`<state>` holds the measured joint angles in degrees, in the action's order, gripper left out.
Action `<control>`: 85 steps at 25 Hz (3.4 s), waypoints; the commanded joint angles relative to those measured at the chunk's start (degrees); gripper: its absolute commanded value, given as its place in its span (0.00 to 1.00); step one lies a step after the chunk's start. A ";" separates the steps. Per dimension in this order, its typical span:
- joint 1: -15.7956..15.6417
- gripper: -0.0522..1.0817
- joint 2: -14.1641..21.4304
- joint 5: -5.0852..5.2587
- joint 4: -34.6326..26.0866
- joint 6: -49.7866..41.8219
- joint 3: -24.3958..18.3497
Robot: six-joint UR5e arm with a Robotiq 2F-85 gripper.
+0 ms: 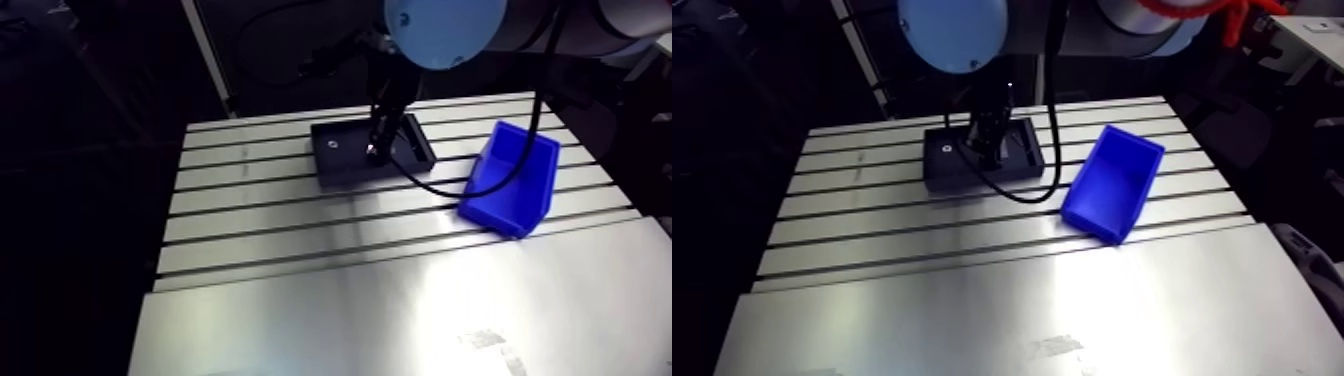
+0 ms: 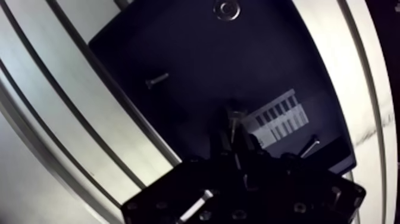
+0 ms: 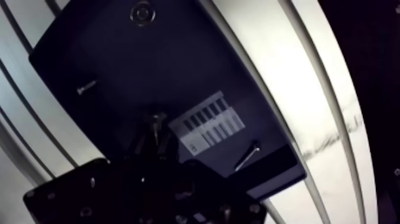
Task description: Pick up the M10 bolt from the tray and put it into the blue bin.
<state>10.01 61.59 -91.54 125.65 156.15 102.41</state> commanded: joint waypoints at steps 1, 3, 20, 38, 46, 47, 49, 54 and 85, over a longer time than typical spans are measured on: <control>0.10 0.87 0.15 0.18 -0.09 0.00 -0.67; -0.08 0.89 0.32 0.35 -0.09 0.00 -0.67; 0.62 0.97 6.74 0.44 -12.13 0.09 -7.97; 13.55 0.97 14.83 -0.17 -22.15 5.63 -8.41; 17.59 0.97 16.94 -0.88 -21.54 8.09 -4.54; 17.85 0.97 17.03 -0.79 -21.45 8.09 -4.19; 18.56 0.97 17.64 -0.79 -20.92 8.88 -3.31; 20.14 0.97 18.26 -0.79 -18.11 9.85 -0.58; 23.66 0.97 13.42 -0.61 -1.32 13.45 12.60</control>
<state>33.57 76.49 -92.22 122.66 169.65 114.32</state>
